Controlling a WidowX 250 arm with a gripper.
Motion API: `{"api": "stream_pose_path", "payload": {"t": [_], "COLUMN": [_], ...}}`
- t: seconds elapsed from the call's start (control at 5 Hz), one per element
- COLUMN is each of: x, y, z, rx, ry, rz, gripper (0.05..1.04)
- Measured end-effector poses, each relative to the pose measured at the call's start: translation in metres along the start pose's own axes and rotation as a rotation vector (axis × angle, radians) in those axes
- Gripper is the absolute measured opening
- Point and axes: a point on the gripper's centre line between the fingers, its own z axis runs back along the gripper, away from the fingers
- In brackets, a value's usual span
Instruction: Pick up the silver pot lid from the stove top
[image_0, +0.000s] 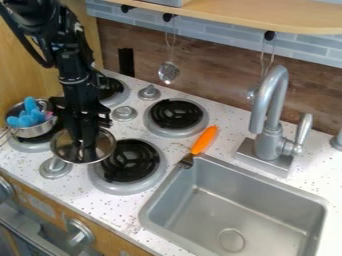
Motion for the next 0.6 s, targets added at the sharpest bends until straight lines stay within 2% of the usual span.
{"api": "stream_pose_path", "payload": {"t": [0.2,0.4,0.6], "x": [0.008,0.019,0.027], "y": [-0.008,-0.02,-0.039], "z": [-0.016,-0.022,-0.032], "rx": [-0.006,-0.026,-0.037], "ry": [0.006,-0.001,0.012], "rz": [-0.022,-0.052,-0.087], "gripper": [0.317,0.317,0.317]}}
